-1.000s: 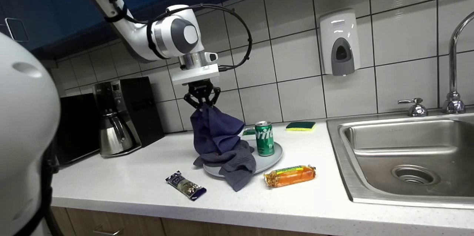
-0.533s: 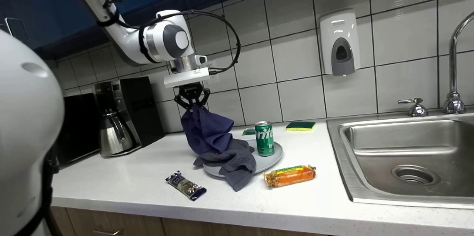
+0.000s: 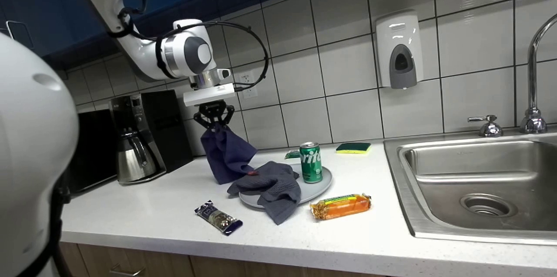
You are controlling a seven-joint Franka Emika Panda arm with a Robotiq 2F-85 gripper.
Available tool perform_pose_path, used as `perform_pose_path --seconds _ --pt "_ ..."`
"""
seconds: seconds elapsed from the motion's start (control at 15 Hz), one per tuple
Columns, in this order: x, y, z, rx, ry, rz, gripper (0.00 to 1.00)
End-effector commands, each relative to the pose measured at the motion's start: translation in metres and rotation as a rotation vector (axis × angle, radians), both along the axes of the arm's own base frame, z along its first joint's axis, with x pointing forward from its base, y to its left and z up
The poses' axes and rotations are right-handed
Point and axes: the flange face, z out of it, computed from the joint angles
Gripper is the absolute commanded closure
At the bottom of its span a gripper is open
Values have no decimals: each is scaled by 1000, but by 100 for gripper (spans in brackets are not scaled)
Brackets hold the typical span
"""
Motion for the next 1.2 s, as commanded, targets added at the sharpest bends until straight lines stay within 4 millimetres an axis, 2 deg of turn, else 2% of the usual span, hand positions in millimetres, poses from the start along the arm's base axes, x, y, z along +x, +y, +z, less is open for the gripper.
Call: perform_pose_path --seconds 0.0,0.47,1.13 --pt "17 21 0 23 -18 51 97" --pt "32 46 -7 35 -21 94 97" --pt "35 40 -58 -54 188 138 97"
